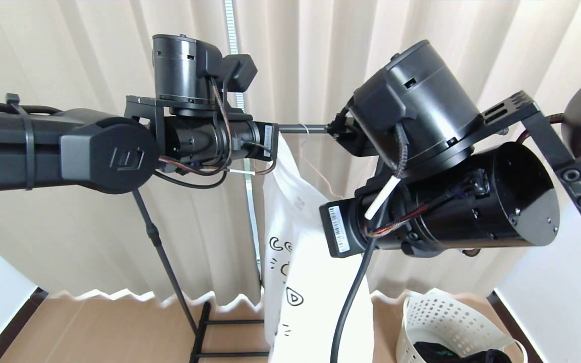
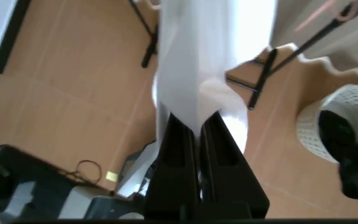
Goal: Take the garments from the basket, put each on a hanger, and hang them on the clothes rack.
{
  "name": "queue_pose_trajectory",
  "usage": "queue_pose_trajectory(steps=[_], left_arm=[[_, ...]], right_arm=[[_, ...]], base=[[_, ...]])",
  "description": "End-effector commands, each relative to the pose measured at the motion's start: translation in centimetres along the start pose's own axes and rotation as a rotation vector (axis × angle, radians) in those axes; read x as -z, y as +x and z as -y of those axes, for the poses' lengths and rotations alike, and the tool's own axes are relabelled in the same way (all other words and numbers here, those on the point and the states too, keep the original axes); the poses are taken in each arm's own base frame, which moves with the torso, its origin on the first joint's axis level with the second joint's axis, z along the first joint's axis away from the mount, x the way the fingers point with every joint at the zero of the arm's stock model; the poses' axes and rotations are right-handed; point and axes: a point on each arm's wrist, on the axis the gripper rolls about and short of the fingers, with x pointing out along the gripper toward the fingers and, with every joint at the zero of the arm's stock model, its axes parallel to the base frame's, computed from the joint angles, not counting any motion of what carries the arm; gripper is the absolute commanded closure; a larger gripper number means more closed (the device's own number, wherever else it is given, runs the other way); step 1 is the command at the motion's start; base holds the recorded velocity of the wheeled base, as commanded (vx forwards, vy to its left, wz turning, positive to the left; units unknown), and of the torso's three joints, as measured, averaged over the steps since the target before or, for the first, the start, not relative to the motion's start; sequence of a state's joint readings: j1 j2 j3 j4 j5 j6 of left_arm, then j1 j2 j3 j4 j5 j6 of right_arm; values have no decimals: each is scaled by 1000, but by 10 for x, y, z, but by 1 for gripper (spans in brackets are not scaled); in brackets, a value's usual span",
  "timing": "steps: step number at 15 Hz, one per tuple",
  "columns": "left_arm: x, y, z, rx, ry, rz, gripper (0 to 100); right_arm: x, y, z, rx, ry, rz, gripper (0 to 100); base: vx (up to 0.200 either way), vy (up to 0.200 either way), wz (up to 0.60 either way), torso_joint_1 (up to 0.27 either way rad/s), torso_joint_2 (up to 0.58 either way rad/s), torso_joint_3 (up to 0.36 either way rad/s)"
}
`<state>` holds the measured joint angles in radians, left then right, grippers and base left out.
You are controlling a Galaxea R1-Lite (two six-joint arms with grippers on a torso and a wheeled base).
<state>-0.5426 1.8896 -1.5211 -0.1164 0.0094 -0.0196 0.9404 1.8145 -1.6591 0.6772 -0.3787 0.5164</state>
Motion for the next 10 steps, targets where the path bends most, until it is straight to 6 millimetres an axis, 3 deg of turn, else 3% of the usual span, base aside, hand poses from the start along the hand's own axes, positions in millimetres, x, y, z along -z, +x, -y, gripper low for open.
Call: queue_pose_trajectory(steps=[1,7,10], left_arm=[[0,-20,-8,-36,14,-39,100],[25,-57,-3,-83,34,-258,100],[42,-72,14,-60,65,-334,100]], right_arm=[[-8,4,21,95,31,30,100],[-24,32,28,181,101,142,100],[-38,42,30,177,160,241,100]], base=[[0,0,0,0,0,0],[0,0,0,0,0,0],[0,0,0,0,0,0]])
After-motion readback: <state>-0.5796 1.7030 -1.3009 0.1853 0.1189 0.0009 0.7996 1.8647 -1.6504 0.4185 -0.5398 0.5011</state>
